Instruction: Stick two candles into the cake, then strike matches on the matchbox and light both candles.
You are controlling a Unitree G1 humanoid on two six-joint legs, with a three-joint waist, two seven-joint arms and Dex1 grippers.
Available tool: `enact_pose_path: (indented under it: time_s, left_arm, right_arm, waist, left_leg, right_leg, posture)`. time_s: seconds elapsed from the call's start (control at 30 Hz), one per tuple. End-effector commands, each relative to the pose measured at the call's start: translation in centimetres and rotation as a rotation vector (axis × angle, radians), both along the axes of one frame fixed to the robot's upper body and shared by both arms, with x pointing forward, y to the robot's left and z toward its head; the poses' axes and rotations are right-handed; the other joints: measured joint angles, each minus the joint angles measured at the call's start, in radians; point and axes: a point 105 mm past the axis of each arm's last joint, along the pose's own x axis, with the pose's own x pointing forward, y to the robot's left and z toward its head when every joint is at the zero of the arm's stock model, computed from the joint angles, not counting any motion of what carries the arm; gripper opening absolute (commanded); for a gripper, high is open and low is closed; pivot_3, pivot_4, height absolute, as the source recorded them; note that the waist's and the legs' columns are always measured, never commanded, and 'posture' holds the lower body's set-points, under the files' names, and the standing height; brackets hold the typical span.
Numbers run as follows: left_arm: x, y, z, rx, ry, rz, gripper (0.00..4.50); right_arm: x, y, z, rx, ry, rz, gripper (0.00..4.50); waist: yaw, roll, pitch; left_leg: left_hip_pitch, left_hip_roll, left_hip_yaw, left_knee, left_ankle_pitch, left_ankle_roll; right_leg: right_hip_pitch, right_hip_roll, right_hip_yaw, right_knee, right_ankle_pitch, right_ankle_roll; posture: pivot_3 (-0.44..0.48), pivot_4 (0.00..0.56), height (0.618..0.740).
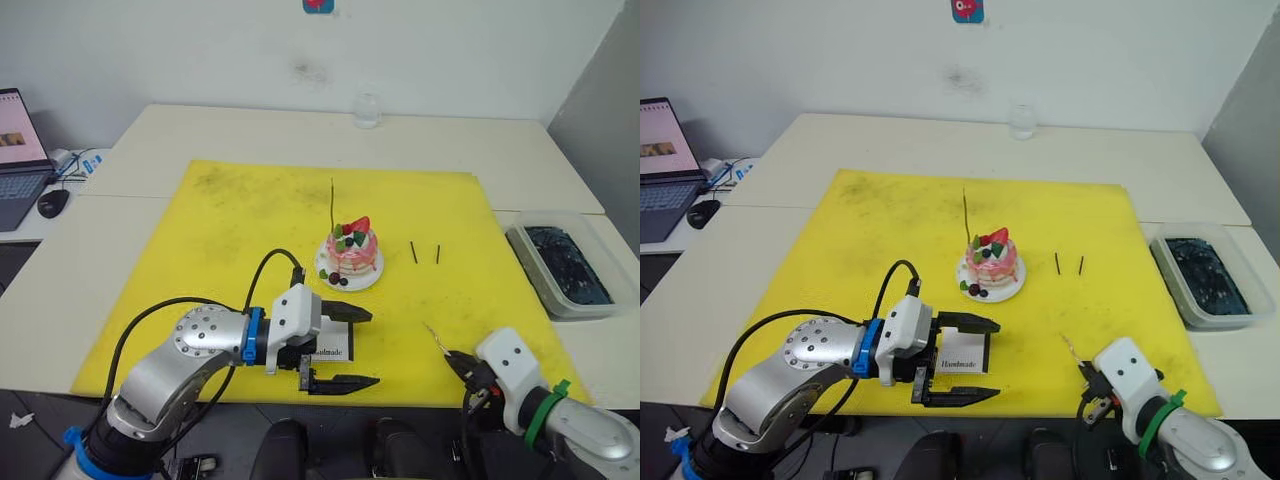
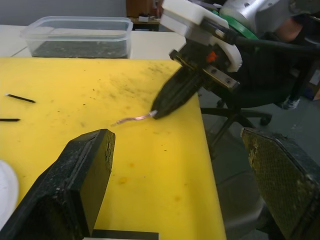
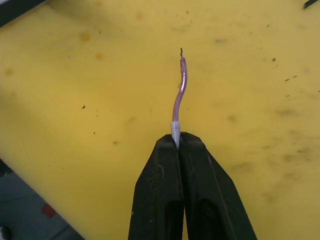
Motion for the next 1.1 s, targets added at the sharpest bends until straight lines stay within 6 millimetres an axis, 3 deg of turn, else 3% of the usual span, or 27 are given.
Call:
enact_pose_path:
  time_s: [0.03,0.17,0.4,0.67,0.9,1.0,1.1]
  left_arm:
    - [-0.8,-1.0,0.6,-0.044,-0.034,-0.063,4.50]
    - [-1.4,-1.6,0.5,-0.065,-0.027,-0.110,4.50]
    - [-1.4,-2.7,0.9,-0.107,-0.024,-0.153,4.50]
    - [-1.2,-3.8,1.3,-0.138,-0.034,-0.147,4.50]
    - [-0.8,-3.4,0.8,-0.131,-0.044,-0.138,4.50]
    - [-0.9,-3.5,0.6,-0.130,-0.053,-0.136,4.50]
    - [-1.1,-3.6,0.5,-0.131,-0.057,-0.136,4.50]
  right_arm:
    - [-0.1,-0.8,3.2,-0.008,-0.068,0.081,0.04]
    - [0.1,-4.3,4.0,-0.082,-0.030,0.114,0.04]
    - [0.0,-9.7,3.3,-0.209,0.057,0.159,0.04]
    - [-0.4,-11.1,1.5,-0.189,0.165,0.216,0.04]
    - [-0.3,-11.9,0.4,-0.187,0.198,0.197,0.04]
    - [0.0,-11.9,0.2,-0.182,0.192,0.187,0.68]
    - [0.2,-12.1,0.0,-0.195,0.202,0.188,1.72]
  waist:
    - [0.001,0.000,0.000]
    - [0.001,0.000,0.000]
    - [0.001,0.000,0.000]
    - [0.001,0.001,0.000]
    - [0.001,0.001,-0.001]
    - [0.001,0.001,-0.001]
    - [0.001,0.001,-0.001]
  left_leg:
    - [0.000,0.000,0.000,0.000,0.000,0.000]
    - [0.000,-0.001,0.000,0.001,0.000,0.000]
    - [0.000,-0.002,0.000,0.001,0.000,0.000]
    - [0.000,-0.002,-0.001,0.001,0.000,0.000]
    - [0.000,-0.002,-0.001,0.001,0.000,0.000]
    - [0.001,-0.002,-0.001,0.001,0.000,0.000]
    - [0.000,-0.002,-0.001,0.001,0.000,0.000]
  right_leg:
    - [0.000,0.000,0.000,0.000,0.000,0.000]
    - [0.001,0.002,0.000,0.000,0.000,0.000]
    - [0.001,0.003,0.000,0.000,0.000,0.000]
    - [0.001,0.004,-0.001,0.000,0.002,0.003]
    - [0.001,0.004,0.000,0.000,0.002,0.003]
    - [0.001,0.004,0.000,0.000,0.002,0.003]
    - [0.001,0.004,0.000,0.000,0.002,0.003]
  posture:
    - [0.000,0.150,0.740]
    - [0.000,0.150,0.740]
    - [0.000,0.150,0.740]
    - [0.000,0.150,0.740]
    - [0.000,0.150,0.740]
    - [0.000,0.150,0.740]
    - [0.000,0.150,0.740]
